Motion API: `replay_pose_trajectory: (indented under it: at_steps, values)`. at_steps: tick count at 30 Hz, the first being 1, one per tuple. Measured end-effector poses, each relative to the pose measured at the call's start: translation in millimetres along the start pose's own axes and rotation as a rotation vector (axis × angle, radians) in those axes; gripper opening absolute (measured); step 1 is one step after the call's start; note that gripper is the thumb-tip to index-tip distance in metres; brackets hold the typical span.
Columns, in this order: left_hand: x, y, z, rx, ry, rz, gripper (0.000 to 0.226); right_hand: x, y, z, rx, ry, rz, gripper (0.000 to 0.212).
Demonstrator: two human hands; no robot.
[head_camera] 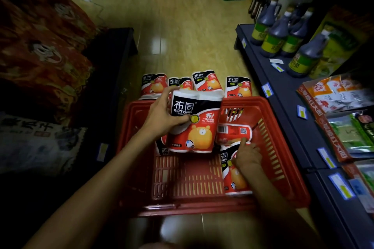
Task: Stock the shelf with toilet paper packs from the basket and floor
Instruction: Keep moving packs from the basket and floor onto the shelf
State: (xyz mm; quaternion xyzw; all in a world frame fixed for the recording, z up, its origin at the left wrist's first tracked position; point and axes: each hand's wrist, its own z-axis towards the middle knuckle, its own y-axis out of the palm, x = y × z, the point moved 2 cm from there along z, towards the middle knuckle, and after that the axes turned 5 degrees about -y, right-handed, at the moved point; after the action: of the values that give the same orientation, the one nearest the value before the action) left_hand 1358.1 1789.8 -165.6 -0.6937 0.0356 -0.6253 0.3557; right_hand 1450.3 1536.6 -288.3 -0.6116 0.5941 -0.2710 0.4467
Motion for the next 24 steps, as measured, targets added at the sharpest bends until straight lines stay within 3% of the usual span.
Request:
replay_pose_trajectory:
  at_steps: [4,9,12,15,19,24]
  values:
    - [0.0,-6.3,6.3,0.008,-0.011,-0.029,0.078,8.5,12.7,8.9,-0.02,-0.022,0.157,0.084]
    - [-5.0,-14.6,10.3,0.005,-0.041,-0.049,0.079,8.6,-0.8,-10.3,0.031,-0.038,0.047,0.093]
    - [-6.0,-20.9,12.7,0.009,-0.055,-0.044,0.079,15.3,-9.4,-12.3,0.027,-0.091,0.109,0.097]
    - [-5.0,-27.4,15.7,0.019,-0.068,-0.035,0.08,17.9,-30.7,-15.8,0.007,-0.195,0.248,0.094]
    - [-2.7,-35.1,19.5,0.048,-0.06,-0.012,0.08,15.7,-73.2,-22.9,0.009,-0.311,0.374,0.074]
    - [-1.4,-41.0,20.5,0.053,-0.045,-0.045,0.076,13.1,-123.0,-33.0,0.206,-0.409,0.635,0.062]
